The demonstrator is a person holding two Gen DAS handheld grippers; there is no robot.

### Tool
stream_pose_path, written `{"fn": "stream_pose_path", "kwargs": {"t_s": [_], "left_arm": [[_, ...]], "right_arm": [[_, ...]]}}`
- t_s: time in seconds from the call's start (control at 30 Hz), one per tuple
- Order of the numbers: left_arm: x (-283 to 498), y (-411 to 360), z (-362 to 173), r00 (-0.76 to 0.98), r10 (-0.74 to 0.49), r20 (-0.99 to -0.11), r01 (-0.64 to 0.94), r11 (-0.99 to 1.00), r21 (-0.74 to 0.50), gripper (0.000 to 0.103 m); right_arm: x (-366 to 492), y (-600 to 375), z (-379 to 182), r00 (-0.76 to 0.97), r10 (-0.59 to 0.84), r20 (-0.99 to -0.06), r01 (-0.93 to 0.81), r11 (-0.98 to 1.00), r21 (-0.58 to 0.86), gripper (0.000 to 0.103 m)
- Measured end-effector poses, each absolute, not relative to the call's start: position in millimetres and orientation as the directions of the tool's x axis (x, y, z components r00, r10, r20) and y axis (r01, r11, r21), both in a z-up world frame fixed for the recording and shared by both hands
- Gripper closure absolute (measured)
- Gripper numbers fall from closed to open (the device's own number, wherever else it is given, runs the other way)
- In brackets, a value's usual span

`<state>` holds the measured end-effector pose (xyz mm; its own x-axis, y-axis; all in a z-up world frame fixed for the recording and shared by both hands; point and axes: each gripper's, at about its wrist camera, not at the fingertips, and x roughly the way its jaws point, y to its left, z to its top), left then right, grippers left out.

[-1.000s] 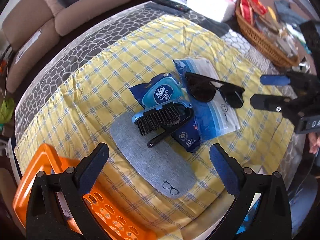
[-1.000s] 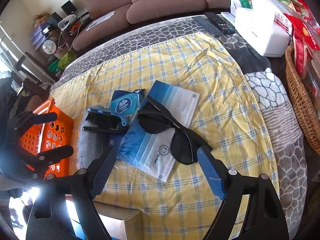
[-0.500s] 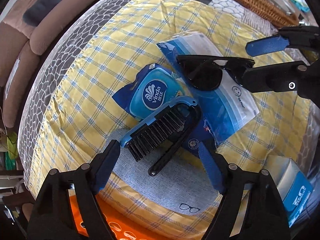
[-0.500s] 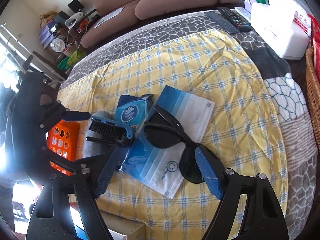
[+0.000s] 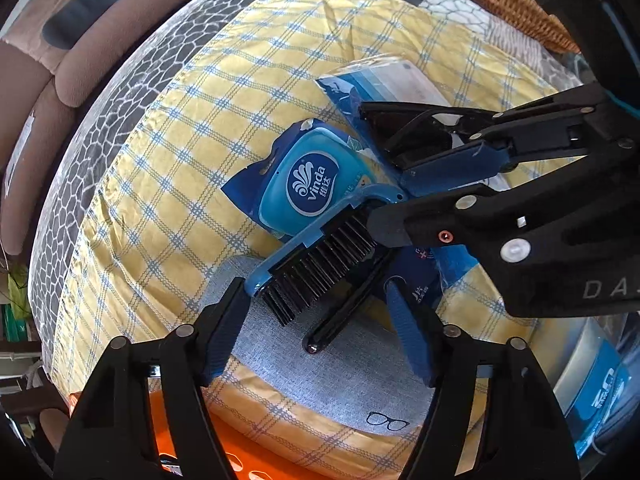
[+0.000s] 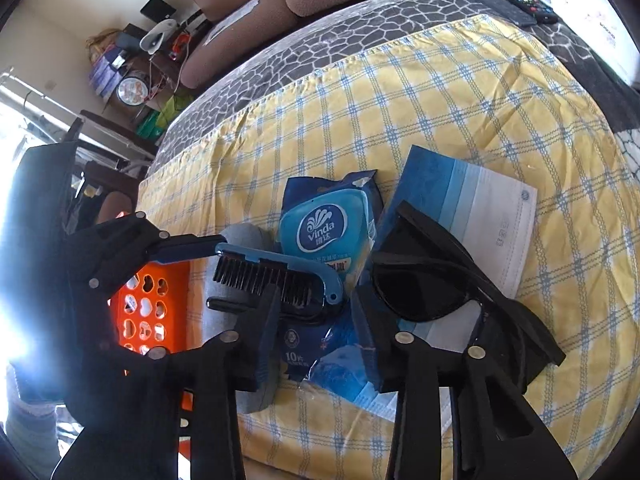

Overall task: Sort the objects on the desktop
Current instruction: 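Grasp the black hairbrush with the right gripper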

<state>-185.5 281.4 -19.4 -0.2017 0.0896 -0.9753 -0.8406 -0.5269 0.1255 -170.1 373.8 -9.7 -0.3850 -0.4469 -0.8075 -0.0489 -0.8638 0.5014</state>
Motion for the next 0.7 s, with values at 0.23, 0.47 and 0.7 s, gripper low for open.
{"fn": "stream_pose_path", "kwargs": {"t_s": [0.23,0.47,0.7], "left_arm": [[-190,280,-19,-0.220,0.090,-0.971,-0.834,-0.534,0.139,0.050],[-187,277,-12,-0.230,0.124,-0.965,-0.823,-0.555,0.125,0.050],[-176,264,22,-0.257,0.185,-0.949,-0.808,-0.580,0.106,0.050]], "right_arm": [[-172,375,-16,-0.385,-0.452,-0.804,-0.063,-0.857,0.512,0.068],[-169,380,-15,-0.408,-0.463,-0.787,-0.087,-0.838,0.539,0.068],[-160,382,10,-0.438,-0.474,-0.764,-0.072,-0.828,0.555,0.069]]}}
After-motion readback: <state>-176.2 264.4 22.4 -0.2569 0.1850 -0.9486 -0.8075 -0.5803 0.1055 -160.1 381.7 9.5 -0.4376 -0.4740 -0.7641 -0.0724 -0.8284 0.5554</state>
